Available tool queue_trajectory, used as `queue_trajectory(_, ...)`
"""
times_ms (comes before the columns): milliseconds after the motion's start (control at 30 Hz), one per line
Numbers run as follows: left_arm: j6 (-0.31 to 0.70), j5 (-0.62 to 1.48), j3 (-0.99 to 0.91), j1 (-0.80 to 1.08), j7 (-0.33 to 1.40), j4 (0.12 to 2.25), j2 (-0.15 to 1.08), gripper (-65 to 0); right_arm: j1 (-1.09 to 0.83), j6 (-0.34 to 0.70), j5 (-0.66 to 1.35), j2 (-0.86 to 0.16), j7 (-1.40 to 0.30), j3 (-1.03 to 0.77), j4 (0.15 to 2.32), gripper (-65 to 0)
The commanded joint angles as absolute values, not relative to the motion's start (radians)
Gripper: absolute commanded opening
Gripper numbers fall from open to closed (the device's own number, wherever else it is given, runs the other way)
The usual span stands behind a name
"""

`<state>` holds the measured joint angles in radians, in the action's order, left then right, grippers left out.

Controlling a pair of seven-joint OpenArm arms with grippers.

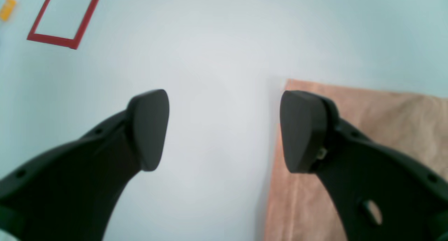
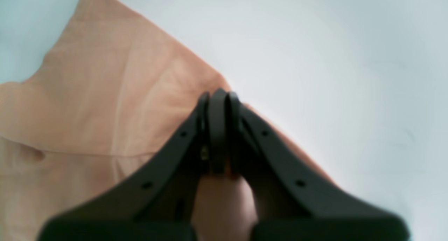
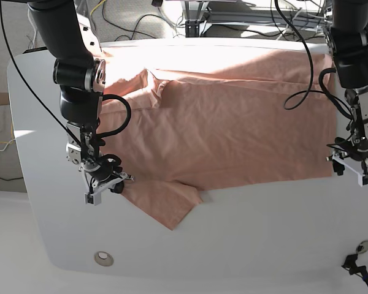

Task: Fold the T-shirt properly
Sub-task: 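Move both grippers down to the shirt's hem corners, then grasp the hem corners with both grippers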

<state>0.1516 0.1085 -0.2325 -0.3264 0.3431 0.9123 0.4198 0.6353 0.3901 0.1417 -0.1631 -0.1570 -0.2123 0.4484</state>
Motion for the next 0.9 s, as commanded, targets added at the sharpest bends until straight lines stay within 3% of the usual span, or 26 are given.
queue_trajectory(0, 0.145, 0.11, -0.236, -0.352, 0.318, 0.926, 0.44, -18.4, 0.659, 0.39, 0.14, -0.17, -0.163, -0.213, 0.456, -65.0)
queue_trajectory(300, 0.147, 0.11, -0.197, -0.357, 0.321, 0.911, 0.404, -18.4, 0.657, 0.39, 0.14, -0.17, -0.163, -0.213, 0.456, -65.0)
queue_trajectory(467, 0.147, 0.111, -0.147, -0.415, 0.314, 0.773, 0.403, -18.2, 0.657, 0.39, 0.14, -0.17, -0.163, -0.213, 0.456, -65.0)
queue_trajectory(633, 0.234, 0.107, -0.143, -0.455, 0.254, 0.671, 0.378, -18.2, 0.63, 0.39, 0.14, -0.17, -0.142, -0.213, 0.458, -65.0)
queue_trajectory(867, 0.274, 0.113, -0.145, -0.45, 0.254, 0.75, 0.377, -18.2, 0.596, 0.39, 0.14, -0.171, -0.124, -0.211, 0.458, -65.0)
